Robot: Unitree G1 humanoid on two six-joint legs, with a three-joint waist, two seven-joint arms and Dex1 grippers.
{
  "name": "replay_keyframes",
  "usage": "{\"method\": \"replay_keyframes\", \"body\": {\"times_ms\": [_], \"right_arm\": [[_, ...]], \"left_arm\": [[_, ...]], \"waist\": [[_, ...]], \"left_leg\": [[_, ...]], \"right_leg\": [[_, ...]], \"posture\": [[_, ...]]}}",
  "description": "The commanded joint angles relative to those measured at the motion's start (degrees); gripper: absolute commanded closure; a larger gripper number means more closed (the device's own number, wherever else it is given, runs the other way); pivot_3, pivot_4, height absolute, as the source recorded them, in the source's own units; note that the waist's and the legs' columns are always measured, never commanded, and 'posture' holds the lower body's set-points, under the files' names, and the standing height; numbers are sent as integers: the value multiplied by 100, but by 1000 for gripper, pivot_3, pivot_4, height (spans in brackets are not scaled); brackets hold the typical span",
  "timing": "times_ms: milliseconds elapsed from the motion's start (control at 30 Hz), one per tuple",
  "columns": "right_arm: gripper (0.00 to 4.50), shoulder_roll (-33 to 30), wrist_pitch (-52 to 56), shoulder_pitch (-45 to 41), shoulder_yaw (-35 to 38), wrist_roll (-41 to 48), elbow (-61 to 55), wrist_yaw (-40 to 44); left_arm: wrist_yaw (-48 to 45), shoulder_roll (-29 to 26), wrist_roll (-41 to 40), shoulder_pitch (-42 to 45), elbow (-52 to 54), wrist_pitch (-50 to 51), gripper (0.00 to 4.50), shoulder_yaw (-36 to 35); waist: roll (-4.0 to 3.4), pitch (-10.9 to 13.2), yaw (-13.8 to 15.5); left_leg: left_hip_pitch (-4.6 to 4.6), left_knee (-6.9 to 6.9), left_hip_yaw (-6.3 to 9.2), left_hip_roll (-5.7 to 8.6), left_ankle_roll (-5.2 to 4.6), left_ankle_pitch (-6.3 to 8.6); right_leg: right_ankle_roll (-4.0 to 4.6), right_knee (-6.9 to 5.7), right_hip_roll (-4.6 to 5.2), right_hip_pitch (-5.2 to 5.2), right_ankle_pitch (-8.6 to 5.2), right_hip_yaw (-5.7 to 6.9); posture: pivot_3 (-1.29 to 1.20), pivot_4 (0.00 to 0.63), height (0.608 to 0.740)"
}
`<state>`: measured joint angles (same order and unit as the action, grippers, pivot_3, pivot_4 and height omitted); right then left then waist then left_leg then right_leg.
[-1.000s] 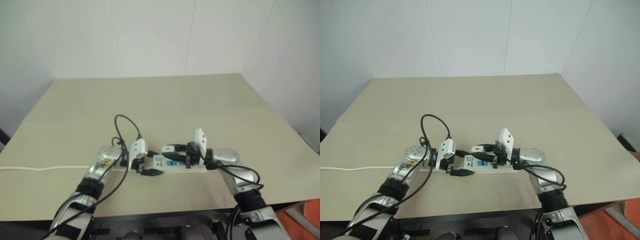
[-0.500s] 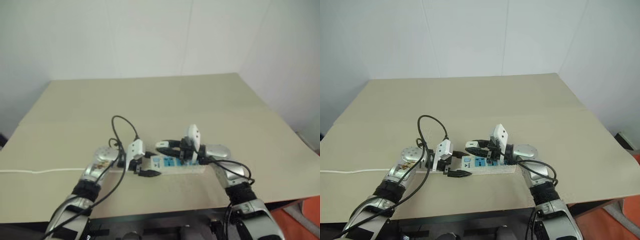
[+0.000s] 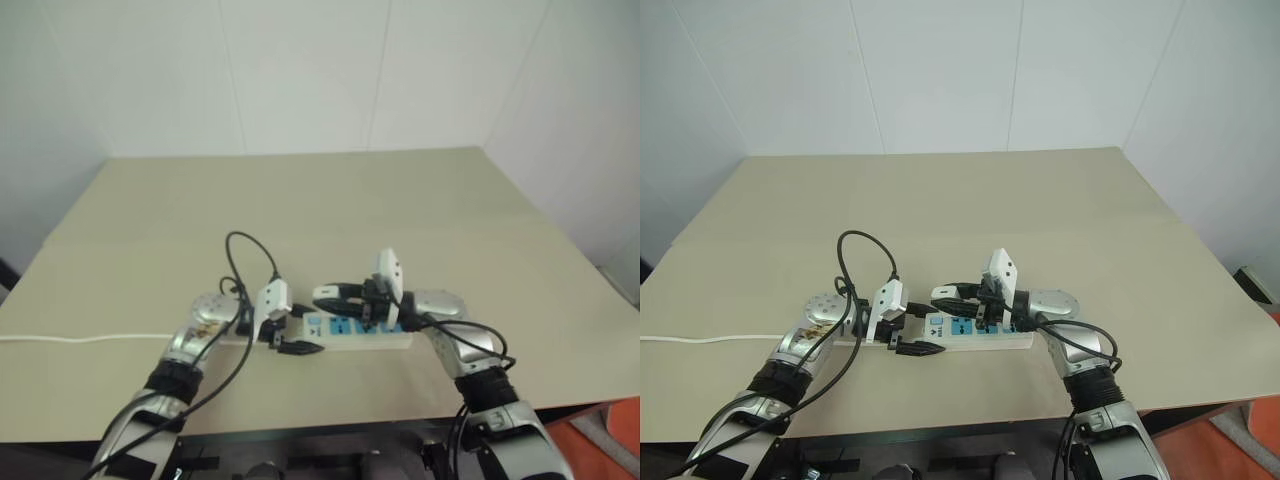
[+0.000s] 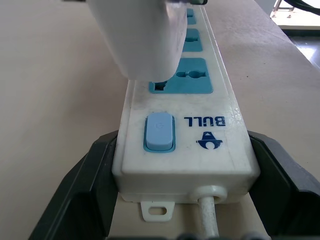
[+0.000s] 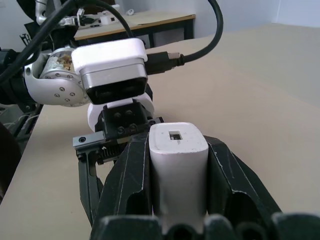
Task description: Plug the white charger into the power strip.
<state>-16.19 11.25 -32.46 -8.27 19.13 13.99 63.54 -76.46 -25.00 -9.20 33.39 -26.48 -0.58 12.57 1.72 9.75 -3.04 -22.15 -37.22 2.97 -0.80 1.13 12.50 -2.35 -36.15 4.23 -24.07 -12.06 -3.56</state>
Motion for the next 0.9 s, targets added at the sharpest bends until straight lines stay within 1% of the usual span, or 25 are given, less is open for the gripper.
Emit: {"method": "replay_keyframes", "body": {"times_ms": [33, 433, 900], "right_arm": [[3372, 3, -236, -86, 74, 9, 35, 39], [3372, 32, -249, -130, 224, 157, -27, -41], [3372, -19, -287, 31, 186, 90, 46, 45]], "left_arm": [[-84, -74, 63, -38, 33, 64, 1231, 86], [-131, -128, 54, -53, 56, 95, 1231, 82], [-138, -137, 54, -27, 38, 109, 1231, 71]], "waist": [[0, 0, -1], [0, 0, -9], [0, 0, -9]], "left_leg": [[0, 0, 0, 0, 0, 0], [-1, 1, 0, 0, 0, 0], [0, 2, 0, -1, 0, 0]], "right_leg": [[0, 0, 0, 0, 0, 0], [0, 1, -1, -1, 0, 0], [0, 1, -1, -1, 0, 0]], "posture": [[0, 150, 740], [0, 150, 740], [0, 150, 740]]}}
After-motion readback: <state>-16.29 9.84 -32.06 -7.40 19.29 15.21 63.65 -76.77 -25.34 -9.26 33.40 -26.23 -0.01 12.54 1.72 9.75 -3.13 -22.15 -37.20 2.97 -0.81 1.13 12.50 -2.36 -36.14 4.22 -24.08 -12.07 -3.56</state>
